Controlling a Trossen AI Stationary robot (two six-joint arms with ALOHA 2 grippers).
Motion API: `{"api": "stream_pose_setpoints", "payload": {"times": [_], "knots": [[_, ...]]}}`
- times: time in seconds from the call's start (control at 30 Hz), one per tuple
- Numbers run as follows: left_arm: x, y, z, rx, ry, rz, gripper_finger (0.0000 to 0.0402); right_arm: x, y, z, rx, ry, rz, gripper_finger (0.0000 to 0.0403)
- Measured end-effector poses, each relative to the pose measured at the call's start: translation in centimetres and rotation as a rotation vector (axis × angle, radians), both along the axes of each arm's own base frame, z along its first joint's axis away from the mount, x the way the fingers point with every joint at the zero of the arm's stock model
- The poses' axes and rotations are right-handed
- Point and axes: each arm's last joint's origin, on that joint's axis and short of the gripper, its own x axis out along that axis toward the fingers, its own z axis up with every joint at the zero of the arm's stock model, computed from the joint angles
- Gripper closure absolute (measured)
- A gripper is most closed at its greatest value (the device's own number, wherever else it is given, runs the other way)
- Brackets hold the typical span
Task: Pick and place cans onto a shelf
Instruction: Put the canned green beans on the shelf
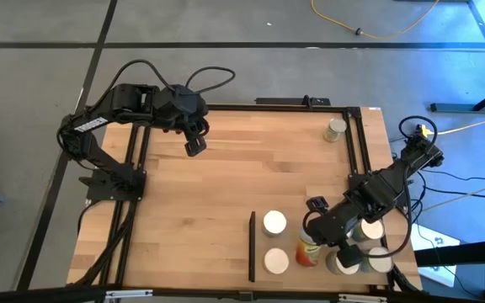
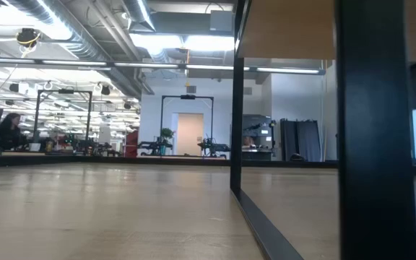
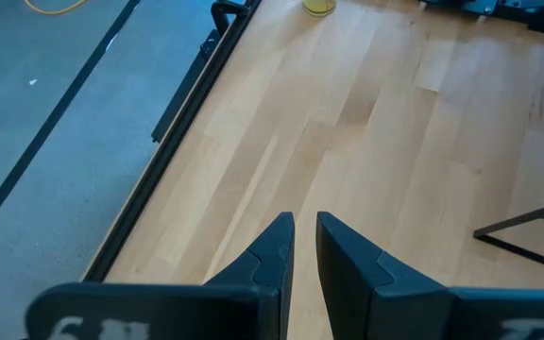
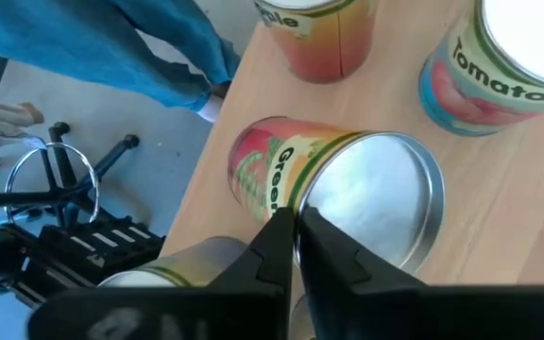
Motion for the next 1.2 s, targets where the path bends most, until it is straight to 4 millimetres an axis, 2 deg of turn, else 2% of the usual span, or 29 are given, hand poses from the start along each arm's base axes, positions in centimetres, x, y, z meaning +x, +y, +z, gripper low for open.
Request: {"api": "stream_pose_setpoints", "payload": {"times": [0.2, 0.43, 0.7, 0.93, 1.2], "knots": [[0.0, 0.0, 0.0, 0.0, 0.0, 0.0, 0.0359, 0.01, 0.02, 0.01, 0.001, -0.003, 0.005, 0.0397], [0.0, 0.0, 0.0, 0.0, 0.0, 0.0, 0.0359, 0.03, 0.03, 0.02, 0.004, -0.003, 0.002, 0.0376], [0.0, 0.0, 0.0, 0.0, 0.0, 0.0, 0.0359, 0.07, -0.03, 0.02, -0.017, -0.02, -0.002, 0.0374], [0.0, -0.01, 0.0, 0.0, 0.0, 0.0, 0.0359, 0.06, -0.04, 0.01, -0.025, -0.027, 0.015, 0.0397], [0.0, -0.01, 0.0, 0.0, 0.0, 0.0, 0.0359, 0.22, 0.0, -0.11, -0.06, -0.053, 0.041, 0.0399]]}}
